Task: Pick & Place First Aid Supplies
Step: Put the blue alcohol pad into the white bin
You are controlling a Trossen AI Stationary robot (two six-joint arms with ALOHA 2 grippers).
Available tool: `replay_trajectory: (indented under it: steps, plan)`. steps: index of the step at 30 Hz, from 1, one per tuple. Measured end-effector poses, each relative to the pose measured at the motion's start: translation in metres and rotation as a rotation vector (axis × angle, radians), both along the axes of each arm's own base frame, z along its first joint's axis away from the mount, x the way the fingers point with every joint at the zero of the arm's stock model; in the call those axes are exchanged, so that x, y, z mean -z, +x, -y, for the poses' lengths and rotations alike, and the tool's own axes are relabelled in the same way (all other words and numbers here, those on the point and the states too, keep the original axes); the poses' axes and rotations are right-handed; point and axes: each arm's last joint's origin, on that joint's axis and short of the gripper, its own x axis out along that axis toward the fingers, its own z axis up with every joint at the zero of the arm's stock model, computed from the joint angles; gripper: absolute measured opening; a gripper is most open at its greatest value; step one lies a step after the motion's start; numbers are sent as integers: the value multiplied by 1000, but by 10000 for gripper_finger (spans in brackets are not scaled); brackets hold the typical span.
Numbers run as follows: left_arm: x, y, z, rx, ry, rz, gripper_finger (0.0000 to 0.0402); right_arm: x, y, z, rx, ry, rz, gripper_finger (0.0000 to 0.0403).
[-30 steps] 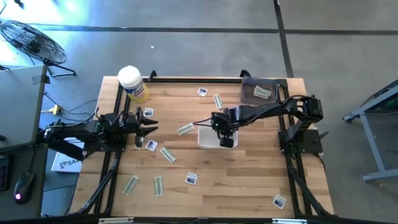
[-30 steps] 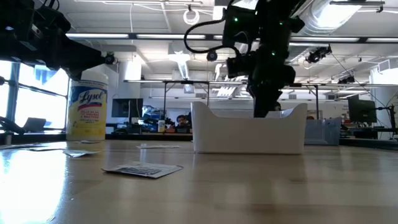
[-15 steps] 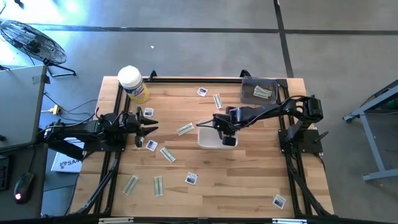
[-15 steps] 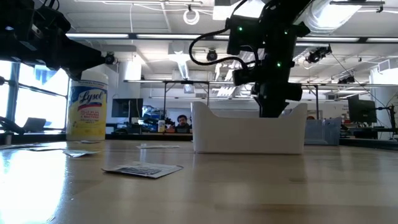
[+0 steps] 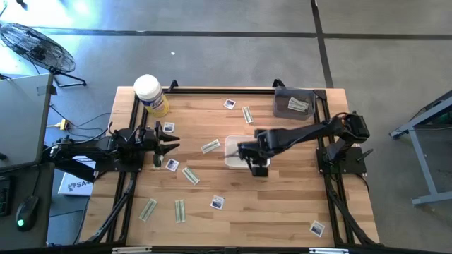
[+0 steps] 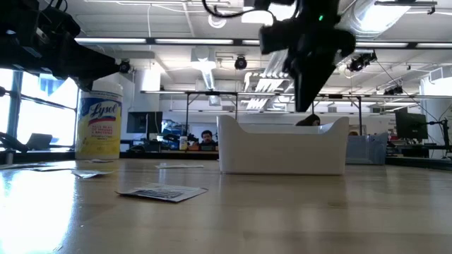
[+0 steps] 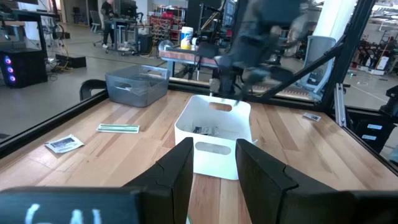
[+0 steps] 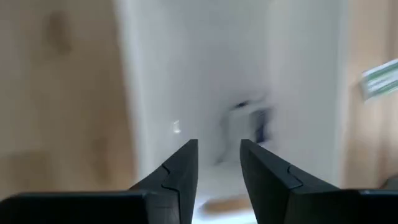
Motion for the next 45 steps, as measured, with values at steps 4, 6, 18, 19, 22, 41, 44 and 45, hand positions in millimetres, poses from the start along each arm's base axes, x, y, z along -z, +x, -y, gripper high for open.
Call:
replay_trajectory:
  steps: [4,6,18,19,22,41,44,45]
  plan:
    - [0,0,0,0,0,0,119,-12,-9,-35,62,146,-60,114]
    - [0,0,0,0,0,0,119,-12,-16,-53,109,212,-104,114]
    - [0,0,0,0,0,0,119,-7,-72,-160,422,286,-244,114]
    - [0,0,0,0,0,0,119,-3,-77,-167,448,295,-273,114]
    - [0,0,0,0,0,0,119,12,-96,-185,535,326,-393,114]
    - [0,0,0,0,0,0,119,94,-153,-220,853,500,-511,87]
    - [0,0,0,0,0,0,119,99,-157,-220,846,504,-513,77]
    - [0,0,0,0,0,0,119,100,-158,-220,844,503,-512,75]
